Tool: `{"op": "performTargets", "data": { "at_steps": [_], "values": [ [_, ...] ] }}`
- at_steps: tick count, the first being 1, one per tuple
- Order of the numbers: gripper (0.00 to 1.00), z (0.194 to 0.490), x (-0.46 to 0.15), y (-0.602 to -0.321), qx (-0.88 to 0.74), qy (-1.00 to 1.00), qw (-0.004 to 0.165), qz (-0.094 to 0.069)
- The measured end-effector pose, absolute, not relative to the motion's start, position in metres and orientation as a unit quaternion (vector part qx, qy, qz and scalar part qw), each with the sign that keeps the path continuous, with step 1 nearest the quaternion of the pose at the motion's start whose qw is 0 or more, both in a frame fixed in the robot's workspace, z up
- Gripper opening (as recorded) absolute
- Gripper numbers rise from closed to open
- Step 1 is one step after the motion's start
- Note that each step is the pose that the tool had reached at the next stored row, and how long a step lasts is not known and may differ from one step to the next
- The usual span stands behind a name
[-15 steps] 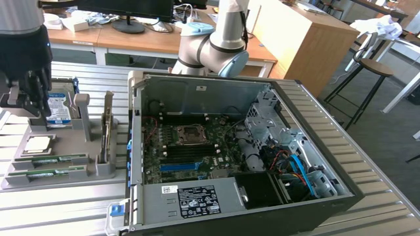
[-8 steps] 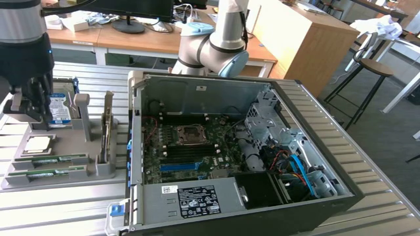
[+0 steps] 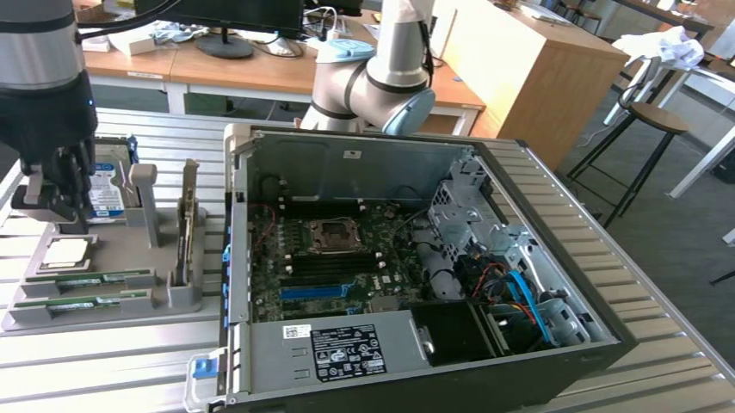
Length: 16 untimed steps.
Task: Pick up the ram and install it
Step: 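Pick up the ram and move it above insertion slot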
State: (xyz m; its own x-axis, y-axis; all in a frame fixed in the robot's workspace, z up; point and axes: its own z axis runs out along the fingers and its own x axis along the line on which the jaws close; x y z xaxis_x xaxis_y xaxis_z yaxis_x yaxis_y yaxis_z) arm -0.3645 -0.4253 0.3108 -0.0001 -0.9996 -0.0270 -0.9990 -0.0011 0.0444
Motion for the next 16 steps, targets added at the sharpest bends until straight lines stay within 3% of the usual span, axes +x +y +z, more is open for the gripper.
{"op": "performTargets", "data": {
  "at_steps": [16],
  "values": [
    [0.3, 0.283, -0.365, -0.425, 0.707, -0.707, 0.006, -0.025]
  ]
}}
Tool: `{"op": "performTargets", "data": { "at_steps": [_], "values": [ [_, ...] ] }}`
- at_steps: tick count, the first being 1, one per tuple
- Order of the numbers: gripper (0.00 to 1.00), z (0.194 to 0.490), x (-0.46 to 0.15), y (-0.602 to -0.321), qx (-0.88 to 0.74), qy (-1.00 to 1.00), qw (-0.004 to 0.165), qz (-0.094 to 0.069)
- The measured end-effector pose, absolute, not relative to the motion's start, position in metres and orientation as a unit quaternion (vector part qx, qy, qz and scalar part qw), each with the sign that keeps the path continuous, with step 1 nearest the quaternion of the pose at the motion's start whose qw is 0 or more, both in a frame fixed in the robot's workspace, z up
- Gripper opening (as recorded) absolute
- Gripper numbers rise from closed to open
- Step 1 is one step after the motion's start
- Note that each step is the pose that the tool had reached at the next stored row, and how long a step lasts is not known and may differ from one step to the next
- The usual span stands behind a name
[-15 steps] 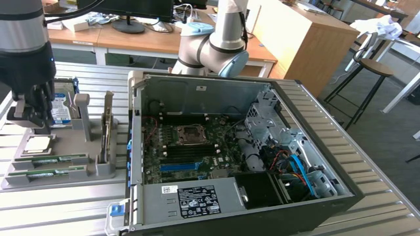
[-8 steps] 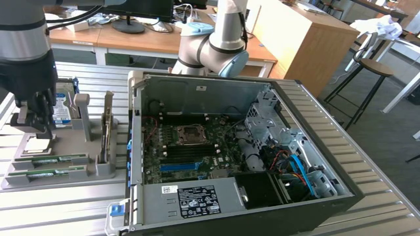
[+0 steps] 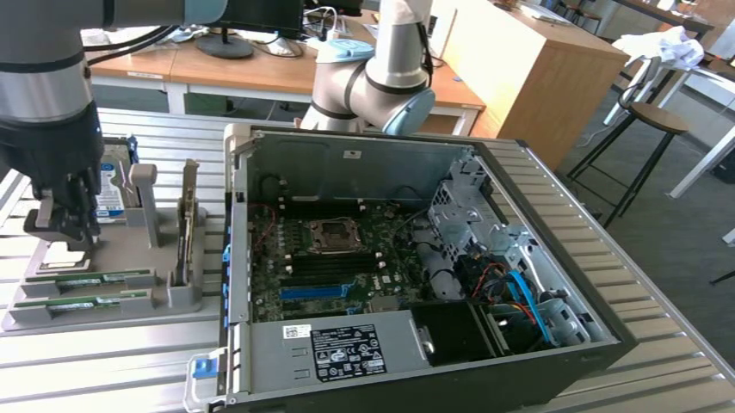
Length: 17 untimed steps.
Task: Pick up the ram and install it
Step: 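Pick up the ram and move it above insertion slot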
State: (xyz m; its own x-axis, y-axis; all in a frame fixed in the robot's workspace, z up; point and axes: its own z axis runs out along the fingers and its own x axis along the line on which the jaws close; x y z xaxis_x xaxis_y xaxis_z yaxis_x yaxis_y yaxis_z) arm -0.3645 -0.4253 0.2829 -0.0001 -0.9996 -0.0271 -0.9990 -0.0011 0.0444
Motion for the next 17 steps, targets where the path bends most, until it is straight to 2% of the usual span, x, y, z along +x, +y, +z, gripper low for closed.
{"op": "performTargets", "data": {
  "at_steps": [17],
  "values": [
    [0.3, 0.259, -0.365, -0.425, 0.707, -0.707, 0.006, -0.026]
  ]
}}
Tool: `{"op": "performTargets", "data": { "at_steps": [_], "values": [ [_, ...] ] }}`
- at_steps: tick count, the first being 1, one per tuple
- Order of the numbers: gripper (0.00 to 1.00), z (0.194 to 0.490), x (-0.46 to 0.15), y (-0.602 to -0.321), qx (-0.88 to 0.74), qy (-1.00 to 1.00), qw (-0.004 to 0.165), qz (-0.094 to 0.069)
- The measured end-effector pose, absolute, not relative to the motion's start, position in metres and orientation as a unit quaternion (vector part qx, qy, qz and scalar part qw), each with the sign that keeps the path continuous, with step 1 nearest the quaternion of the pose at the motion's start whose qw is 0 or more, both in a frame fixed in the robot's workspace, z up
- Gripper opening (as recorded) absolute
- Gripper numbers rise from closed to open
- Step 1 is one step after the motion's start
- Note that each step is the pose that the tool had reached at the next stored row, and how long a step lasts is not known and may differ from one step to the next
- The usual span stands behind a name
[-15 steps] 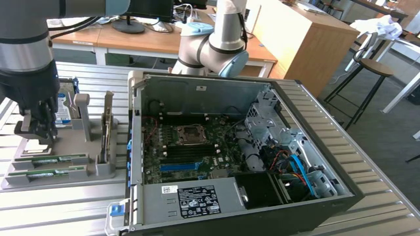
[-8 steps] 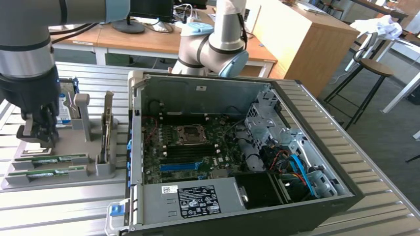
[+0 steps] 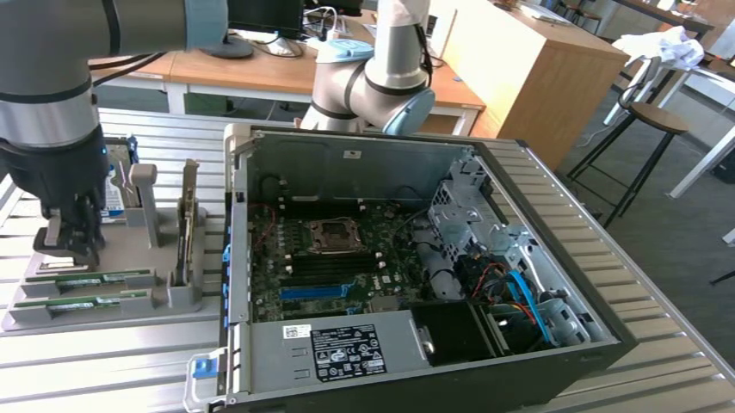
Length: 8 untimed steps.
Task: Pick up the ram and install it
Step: 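Pick up the ram and move it above insertion slot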
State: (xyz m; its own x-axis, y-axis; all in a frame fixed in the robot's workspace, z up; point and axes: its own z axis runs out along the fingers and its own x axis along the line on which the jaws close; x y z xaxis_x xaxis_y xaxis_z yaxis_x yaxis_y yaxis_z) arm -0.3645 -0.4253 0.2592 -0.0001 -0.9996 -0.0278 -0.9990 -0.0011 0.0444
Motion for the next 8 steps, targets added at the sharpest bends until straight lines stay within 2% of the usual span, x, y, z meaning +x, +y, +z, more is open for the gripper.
{"op": "performTargets", "data": {
  "at_steps": [8],
  "values": [
    [0.3, 0.2539, -0.3645, -0.4254, 0.707, -0.707, 0.005, -0.026]
  ]
}}
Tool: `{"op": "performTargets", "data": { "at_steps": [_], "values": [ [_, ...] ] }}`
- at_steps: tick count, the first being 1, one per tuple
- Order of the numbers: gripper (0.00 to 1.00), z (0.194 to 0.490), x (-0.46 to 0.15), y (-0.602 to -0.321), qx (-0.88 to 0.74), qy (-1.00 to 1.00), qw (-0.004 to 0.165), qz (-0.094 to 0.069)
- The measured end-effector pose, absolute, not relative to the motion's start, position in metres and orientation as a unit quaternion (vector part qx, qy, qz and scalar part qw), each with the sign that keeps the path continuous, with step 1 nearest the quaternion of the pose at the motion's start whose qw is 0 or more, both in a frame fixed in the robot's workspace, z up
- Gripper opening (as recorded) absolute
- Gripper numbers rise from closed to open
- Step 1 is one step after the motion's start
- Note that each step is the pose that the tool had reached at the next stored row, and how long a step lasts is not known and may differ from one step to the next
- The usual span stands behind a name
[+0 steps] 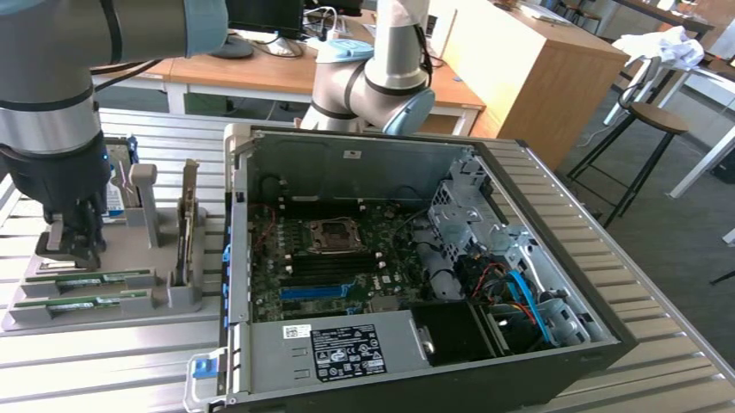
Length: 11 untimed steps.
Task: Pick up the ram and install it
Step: 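Pick up the ram and move it above insertion slot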
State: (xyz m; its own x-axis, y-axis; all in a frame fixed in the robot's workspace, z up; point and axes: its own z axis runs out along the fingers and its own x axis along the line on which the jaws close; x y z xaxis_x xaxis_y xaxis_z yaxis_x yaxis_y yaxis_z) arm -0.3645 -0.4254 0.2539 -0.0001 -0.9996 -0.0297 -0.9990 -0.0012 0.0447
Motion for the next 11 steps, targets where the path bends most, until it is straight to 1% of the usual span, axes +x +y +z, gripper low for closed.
{"op": "performTargets", "data": {
  "at_steps": [11],
  "values": [
    [0.3, 0.254, -0.364, -0.436, 0.707, -0.707, 0.005, -0.026]
  ]
}}
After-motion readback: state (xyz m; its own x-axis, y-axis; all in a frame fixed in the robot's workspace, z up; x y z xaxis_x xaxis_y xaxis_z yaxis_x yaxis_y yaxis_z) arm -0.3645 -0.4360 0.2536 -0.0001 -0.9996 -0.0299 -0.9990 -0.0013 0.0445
